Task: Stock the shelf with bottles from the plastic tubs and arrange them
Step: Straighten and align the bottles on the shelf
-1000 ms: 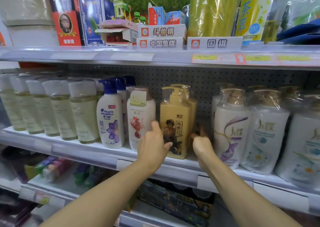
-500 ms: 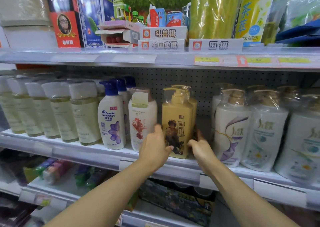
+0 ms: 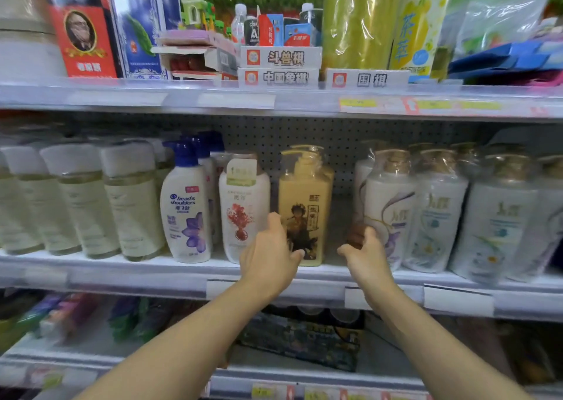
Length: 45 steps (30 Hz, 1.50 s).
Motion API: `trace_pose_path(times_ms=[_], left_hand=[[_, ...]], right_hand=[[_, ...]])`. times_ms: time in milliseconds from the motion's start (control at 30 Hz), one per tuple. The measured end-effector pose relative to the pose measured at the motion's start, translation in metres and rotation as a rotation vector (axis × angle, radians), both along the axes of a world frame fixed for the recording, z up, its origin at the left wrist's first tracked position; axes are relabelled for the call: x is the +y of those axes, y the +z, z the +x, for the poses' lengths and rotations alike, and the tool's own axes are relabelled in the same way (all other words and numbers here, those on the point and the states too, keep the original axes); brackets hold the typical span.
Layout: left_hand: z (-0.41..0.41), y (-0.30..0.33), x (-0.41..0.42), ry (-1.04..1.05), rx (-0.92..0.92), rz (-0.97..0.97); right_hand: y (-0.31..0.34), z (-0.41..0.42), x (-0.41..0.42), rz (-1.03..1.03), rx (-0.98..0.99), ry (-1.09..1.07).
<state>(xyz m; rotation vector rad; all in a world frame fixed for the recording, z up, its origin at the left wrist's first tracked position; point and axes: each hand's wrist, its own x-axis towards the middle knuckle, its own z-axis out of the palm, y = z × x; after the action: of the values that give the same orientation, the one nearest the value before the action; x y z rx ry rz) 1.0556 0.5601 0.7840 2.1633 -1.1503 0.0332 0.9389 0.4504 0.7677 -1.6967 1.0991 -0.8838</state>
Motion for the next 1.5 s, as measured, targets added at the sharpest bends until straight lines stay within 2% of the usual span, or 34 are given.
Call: trace_pose_path(times_ms=[167,367,600,733,800,933,1133,1267,1500], left_hand=[[-0.023,0.005,-0.002,-0.068,-0.056,-0.007],[-0.059,0.009,-0.021,-0.159,-0.109,0.021],[-0.086,0.013,-0.058,-0.184,-0.009,0.041],[-0.097,0.018,-0.089,-0.099,0.116,0.001],[-0.100,0.016,-0.105,-0.057,0.185,-0.030],[-0.106,0.009,-0.127,0.011,0.206,-0.109],[-0.103,-0.004,-0.151,0.089,0.290,-0.188],[-0.107,-0.002,-0.151,0.075,0.259,-0.213],[-0.110,0.003,-0.141,0.169,0.244,-0.210]], right_hand=[[0.004,-0.047,0.007,-0.089,-0.089,-0.135],[0.009,-0.097,-0.011,-0.140,-0.073,-0.262],[0.012,-0.140,-0.046,-0.177,-0.072,-0.366],[0.014,-0.171,-0.078,-0.196,-0.084,-0.430],[0.015,-0.186,-0.096,-0.195,-0.113,-0.420],[0.017,-0.214,-0.138,-0.173,-0.176,-0.388],[0.018,-0.230,-0.186,-0.069,-0.155,-0.190],[0.013,-0.230,-0.197,-0.097,-0.114,-0.169],[0.006,-0.219,-0.200,-0.099,-0.109,-0.146]])
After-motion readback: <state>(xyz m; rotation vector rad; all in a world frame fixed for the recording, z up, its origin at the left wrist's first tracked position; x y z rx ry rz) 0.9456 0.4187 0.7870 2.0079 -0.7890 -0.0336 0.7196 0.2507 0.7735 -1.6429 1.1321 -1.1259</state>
